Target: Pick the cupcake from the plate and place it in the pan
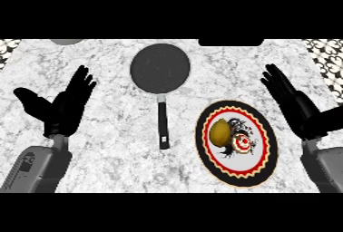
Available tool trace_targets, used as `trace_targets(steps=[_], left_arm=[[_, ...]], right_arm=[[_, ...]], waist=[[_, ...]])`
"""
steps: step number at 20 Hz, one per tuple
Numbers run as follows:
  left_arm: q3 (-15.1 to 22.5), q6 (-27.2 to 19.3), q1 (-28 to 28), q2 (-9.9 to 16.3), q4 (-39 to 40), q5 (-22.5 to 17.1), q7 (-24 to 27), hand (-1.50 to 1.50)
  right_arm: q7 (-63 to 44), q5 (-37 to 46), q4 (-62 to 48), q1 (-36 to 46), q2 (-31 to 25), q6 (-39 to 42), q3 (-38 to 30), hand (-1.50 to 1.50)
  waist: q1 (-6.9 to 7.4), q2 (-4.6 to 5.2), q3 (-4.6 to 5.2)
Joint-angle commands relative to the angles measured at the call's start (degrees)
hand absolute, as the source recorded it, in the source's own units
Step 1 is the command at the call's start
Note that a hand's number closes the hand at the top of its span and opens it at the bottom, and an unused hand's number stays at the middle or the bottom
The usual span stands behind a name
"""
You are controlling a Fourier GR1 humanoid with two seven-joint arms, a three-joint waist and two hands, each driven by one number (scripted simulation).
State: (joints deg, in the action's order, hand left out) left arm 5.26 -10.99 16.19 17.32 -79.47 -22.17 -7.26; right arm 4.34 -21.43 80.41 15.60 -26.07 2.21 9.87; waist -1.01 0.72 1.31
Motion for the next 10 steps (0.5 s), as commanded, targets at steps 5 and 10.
trace_targets(steps=[5,10], left_arm=[[5.6,1.1,-7.0,-2.0,-6.4,8.2,12.8,0.0],[10.3,-1.1,-13.0,-4.8,-9.5,11.1,14.6,0.0]], right_arm=[[11.3,-3.6,4.9,-4.2,0.1,3.9,-7.0,1.5],[11.7,4.0,9.5,-20.8,-0.6,-10.7,-10.9,-1.5]], waist=[[0.82,-1.05,-1.37],[-1.24,-1.51,-1.3]])
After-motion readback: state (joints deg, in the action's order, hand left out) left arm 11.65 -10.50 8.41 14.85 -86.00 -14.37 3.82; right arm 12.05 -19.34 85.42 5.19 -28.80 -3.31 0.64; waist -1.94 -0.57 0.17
